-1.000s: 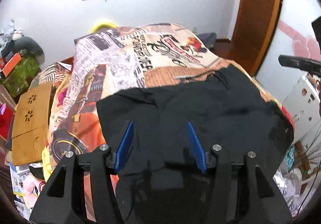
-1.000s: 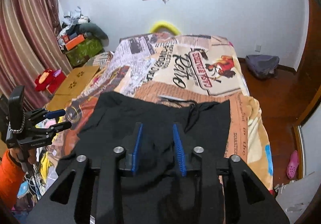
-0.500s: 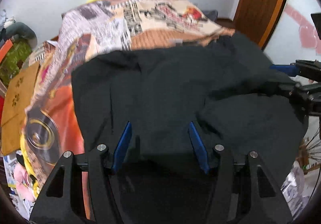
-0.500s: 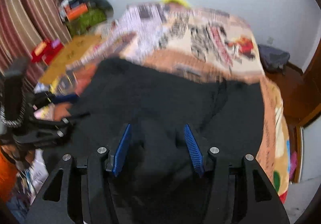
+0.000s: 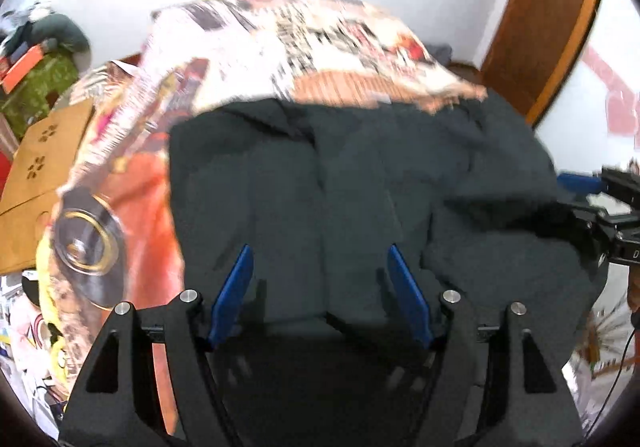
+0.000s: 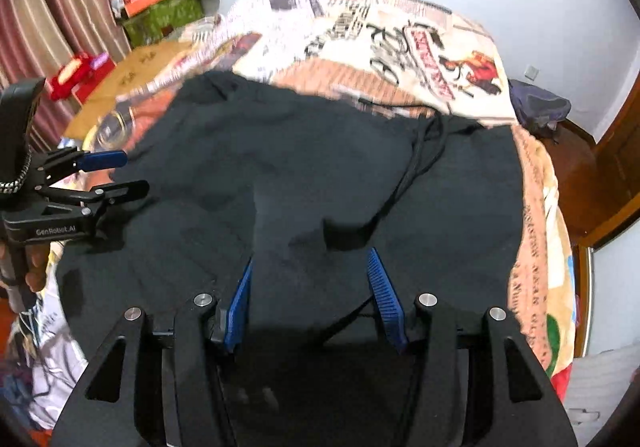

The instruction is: Fold large clothes

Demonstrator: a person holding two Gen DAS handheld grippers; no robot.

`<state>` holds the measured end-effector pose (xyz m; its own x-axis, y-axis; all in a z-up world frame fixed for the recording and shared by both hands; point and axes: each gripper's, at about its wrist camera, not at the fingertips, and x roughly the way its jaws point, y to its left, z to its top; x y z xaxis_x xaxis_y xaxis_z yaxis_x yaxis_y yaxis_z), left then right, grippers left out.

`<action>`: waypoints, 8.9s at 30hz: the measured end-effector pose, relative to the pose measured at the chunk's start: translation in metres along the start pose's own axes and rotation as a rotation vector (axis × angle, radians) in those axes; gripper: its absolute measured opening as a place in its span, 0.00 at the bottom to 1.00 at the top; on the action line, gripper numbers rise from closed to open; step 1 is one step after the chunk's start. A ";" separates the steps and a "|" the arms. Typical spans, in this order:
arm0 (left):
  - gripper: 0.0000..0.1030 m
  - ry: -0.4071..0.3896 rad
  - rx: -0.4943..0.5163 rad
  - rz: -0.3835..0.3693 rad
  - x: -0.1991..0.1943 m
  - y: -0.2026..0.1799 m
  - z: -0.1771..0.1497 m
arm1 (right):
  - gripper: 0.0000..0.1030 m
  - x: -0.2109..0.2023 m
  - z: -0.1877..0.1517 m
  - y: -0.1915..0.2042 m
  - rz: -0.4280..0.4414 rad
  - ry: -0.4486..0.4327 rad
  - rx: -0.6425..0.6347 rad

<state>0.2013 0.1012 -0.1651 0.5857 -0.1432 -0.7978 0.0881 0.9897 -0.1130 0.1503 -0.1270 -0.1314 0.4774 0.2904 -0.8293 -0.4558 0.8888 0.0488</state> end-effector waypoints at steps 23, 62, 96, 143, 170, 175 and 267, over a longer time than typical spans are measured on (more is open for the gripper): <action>0.67 0.147 -0.591 -0.319 0.078 0.152 -0.032 | 0.52 0.014 -0.004 -0.148 0.086 0.010 0.471; 0.15 0.026 -0.339 0.010 0.093 0.167 0.083 | 0.07 0.089 0.105 -0.130 0.050 -0.053 0.350; 0.85 -0.107 -0.058 0.224 -0.088 0.082 0.026 | 0.55 -0.068 0.036 -0.072 -0.057 -0.172 0.112; 0.20 0.089 -0.281 0.080 -0.021 0.106 -0.078 | 0.11 -0.040 -0.048 -0.078 0.027 -0.066 0.234; 0.14 -0.161 -0.454 0.095 0.039 0.216 0.163 | 0.07 0.061 0.175 -0.133 -0.151 -0.165 0.159; 0.15 -0.059 -0.484 0.158 0.112 0.238 0.155 | 0.07 0.124 0.176 -0.159 -0.183 -0.055 0.220; 0.69 -0.061 -0.870 -0.276 0.123 0.176 0.022 | 0.84 0.139 0.127 -0.013 -0.004 0.032 0.127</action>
<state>0.3072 0.2576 -0.2702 0.6776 -0.3508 -0.6464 -0.3928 0.5706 -0.7212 0.3178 -0.0536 -0.1764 0.4543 0.2771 -0.8467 -0.3540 0.9283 0.1138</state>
